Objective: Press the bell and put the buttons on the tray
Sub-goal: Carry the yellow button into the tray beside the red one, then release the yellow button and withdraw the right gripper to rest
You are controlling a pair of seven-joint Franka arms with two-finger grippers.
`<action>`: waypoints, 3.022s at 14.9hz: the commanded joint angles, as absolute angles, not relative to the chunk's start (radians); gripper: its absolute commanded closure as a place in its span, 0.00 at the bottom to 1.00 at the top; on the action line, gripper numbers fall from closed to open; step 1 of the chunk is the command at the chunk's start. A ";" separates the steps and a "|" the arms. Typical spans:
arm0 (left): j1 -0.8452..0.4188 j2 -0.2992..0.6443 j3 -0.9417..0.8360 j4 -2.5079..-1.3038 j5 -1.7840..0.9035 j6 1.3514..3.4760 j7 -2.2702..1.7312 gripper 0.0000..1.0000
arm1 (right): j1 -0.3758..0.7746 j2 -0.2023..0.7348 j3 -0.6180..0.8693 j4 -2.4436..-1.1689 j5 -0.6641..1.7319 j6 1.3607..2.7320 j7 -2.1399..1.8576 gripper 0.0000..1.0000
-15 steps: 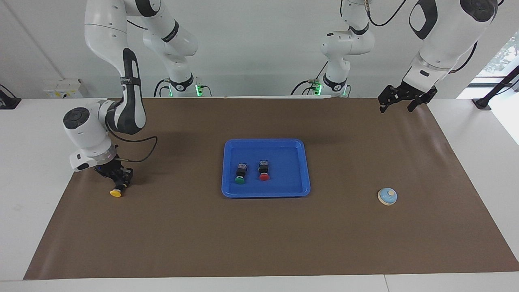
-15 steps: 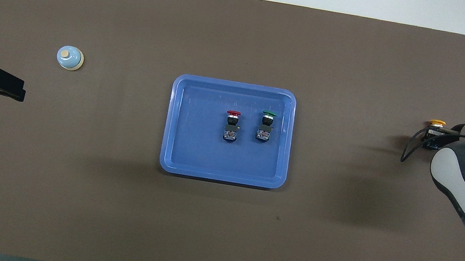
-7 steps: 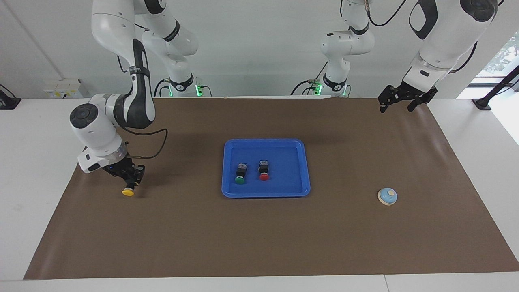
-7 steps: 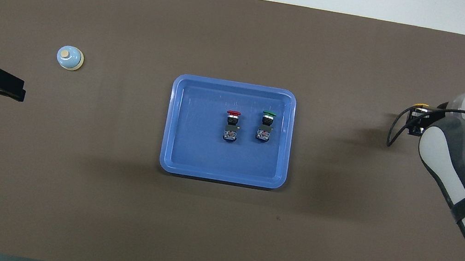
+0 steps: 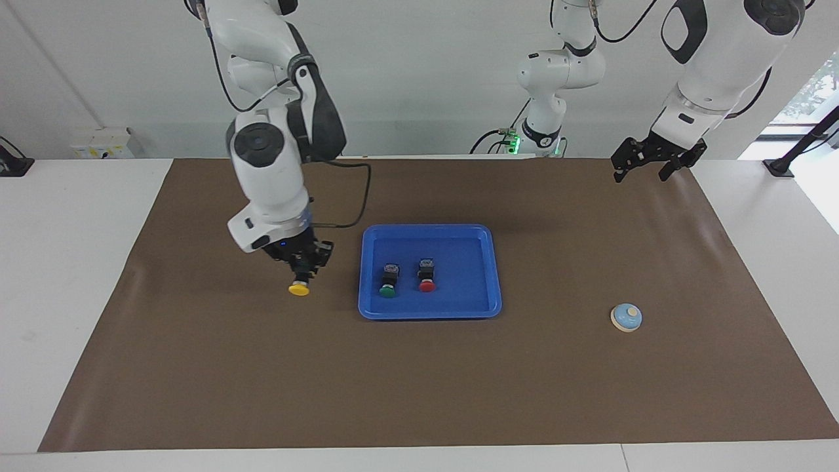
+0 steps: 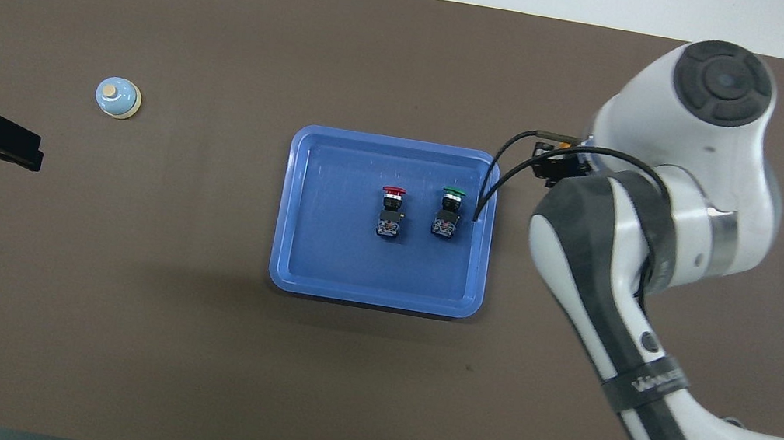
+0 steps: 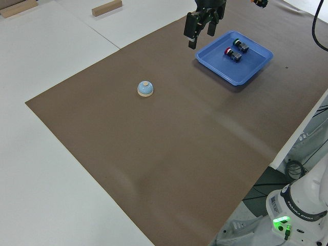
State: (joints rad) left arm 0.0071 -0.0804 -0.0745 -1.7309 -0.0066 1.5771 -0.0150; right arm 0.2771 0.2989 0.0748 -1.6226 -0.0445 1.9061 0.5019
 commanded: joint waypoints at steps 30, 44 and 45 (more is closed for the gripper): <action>0.009 -0.091 -0.072 -1.735 -0.025 1.586 -0.023 0.00 | 0.273 0.376 0.058 -1.387 0.012 1.764 0.544 0.00; 0.009 -0.091 -0.072 -1.735 -0.025 1.586 -0.023 0.00 | 0.000 0.060 0.057 -1.527 0.015 1.493 0.016 0.00; 0.009 -0.091 -0.072 -1.735 -0.025 1.586 -0.023 0.00 | -0.008 0.019 0.055 -1.566 0.018 1.490 -0.006 0.00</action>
State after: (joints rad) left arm 0.0071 -0.0804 -0.0745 -1.7308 -0.0066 1.5771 -0.0151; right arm 0.0209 0.1409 0.0433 -1.4283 0.0036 1.4780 0.0466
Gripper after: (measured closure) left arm 0.000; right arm 0.000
